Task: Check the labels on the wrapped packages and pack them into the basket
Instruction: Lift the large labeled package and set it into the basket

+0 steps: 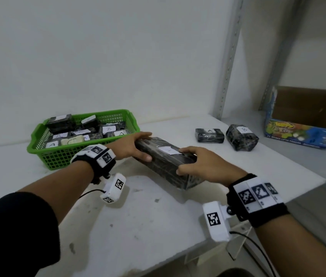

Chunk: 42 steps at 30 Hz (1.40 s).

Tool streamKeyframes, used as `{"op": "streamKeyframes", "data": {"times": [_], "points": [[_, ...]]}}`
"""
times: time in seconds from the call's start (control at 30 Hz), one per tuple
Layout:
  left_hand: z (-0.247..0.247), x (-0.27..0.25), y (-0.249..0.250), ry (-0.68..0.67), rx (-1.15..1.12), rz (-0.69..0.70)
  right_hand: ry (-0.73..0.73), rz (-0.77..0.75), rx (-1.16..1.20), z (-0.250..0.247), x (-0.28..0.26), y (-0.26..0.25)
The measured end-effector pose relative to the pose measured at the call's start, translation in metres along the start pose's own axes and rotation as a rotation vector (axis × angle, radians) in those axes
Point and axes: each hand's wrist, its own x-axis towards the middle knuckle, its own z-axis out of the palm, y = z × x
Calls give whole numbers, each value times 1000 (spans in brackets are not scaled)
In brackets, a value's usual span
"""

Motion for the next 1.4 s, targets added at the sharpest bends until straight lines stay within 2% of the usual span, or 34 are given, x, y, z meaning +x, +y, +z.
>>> {"op": "streamKeyframes", "data": {"times": [0.13,0.23,0.33,0.43,0.53,0.67,0.77,0.83,0.93,1.0,1.13,1.2,1.33,1.4], "points": [[-11,-13,2,-12,-465,37,-66,-75,62,-25,1,2],[-14,-38,8,9,-492,83,-150,-149,129,-34,3,-6],[-18,-71,13,208,-456,165,-158,-238,234,-29,9,-20],[-29,-109,9,459,-416,191,-38,-305,365,-8,25,-34],[-42,-146,-1,630,-428,132,-5,-290,470,26,43,-57],[-60,-183,-19,786,-436,83,-28,-254,580,80,64,-96],[-74,-207,-36,752,-455,106,87,-297,600,110,83,-120],[-82,-220,-43,724,-406,105,101,-323,638,121,90,-137],[-92,-231,-54,878,-397,104,8,-327,698,134,105,-154],[-98,-233,-65,932,-438,86,-40,-330,678,145,120,-158],[-100,-231,-83,886,-568,106,-6,-332,634,161,133,-161],[-97,-229,-86,875,-518,119,19,-346,630,165,136,-158],[-97,-226,-86,974,-420,94,-100,-387,635,165,132,-155],[-98,-228,-88,931,-448,94,-157,-426,623,164,126,-155]]}}
